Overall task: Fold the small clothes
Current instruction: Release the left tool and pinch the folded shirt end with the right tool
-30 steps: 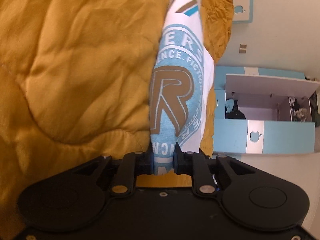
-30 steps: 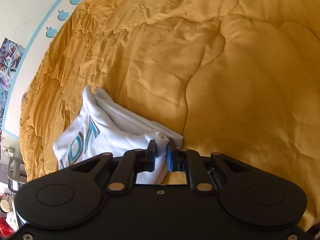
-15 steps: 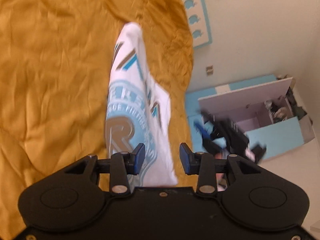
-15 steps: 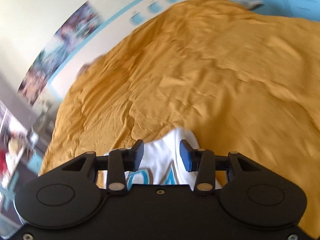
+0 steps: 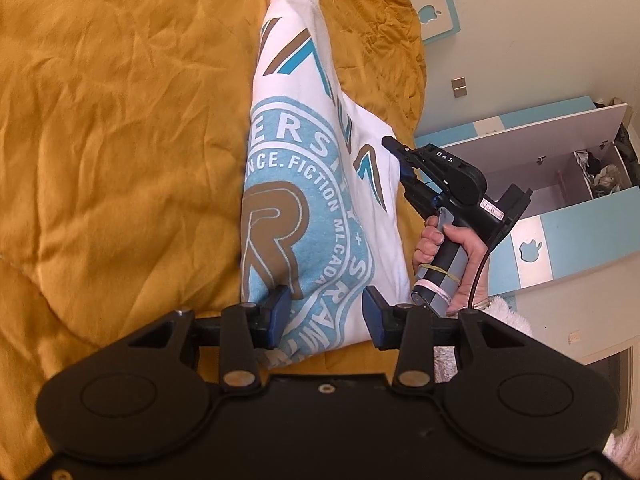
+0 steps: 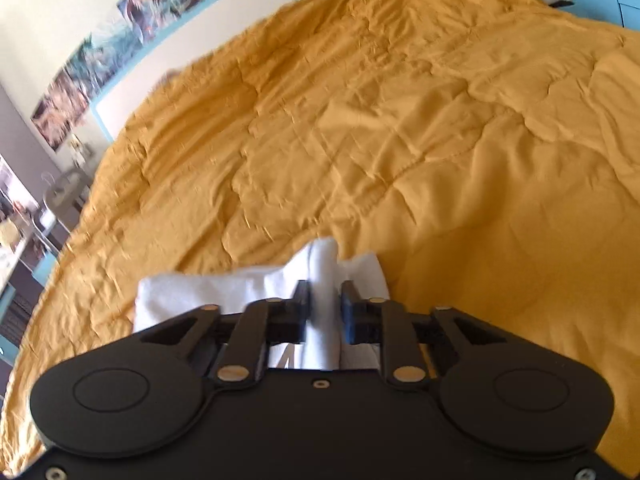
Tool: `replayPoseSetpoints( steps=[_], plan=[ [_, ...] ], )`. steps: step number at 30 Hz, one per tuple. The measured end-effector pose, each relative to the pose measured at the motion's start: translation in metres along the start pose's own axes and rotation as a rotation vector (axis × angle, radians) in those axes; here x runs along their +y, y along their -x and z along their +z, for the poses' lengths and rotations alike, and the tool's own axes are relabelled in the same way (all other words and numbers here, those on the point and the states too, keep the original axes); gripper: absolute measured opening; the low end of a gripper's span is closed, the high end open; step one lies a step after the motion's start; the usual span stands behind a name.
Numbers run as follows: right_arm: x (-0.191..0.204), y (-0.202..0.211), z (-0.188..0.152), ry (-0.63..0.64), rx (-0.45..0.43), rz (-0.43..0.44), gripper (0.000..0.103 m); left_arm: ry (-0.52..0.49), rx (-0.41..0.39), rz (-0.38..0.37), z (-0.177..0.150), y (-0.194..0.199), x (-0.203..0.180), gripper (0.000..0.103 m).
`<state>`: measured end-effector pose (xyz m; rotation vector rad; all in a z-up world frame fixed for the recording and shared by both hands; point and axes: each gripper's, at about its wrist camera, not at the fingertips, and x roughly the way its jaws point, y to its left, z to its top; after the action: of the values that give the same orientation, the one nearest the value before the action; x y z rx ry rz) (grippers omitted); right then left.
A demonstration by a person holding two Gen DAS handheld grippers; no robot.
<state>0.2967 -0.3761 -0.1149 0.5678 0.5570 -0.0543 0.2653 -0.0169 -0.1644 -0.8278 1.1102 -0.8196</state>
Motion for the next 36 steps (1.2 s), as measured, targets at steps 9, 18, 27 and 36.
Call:
replayPoseSetpoints(
  steps=[9, 18, 27, 36],
  plan=[
    [-0.016, -0.021, -0.004, -0.052, 0.028, -0.060, 0.007, -0.141, 0.016, 0.052, -0.003, -0.006, -0.014, 0.042],
    [0.034, 0.065, -0.001, 0.099, 0.033, 0.079, 0.012, -0.251, -0.061, -0.013, -0.012, 0.007, -0.037, 0.042],
    [0.007, 0.054, -0.047, 0.053, 0.219, -0.025, 0.008, -0.331, 0.018, 0.122, -0.021, -0.025, -0.037, 0.045],
    [-0.010, 0.050, -0.049, -0.040, 0.240, -0.015, 0.001, -0.332, 0.026, 0.131, -0.016, -0.029, -0.035, 0.046]
  ],
)
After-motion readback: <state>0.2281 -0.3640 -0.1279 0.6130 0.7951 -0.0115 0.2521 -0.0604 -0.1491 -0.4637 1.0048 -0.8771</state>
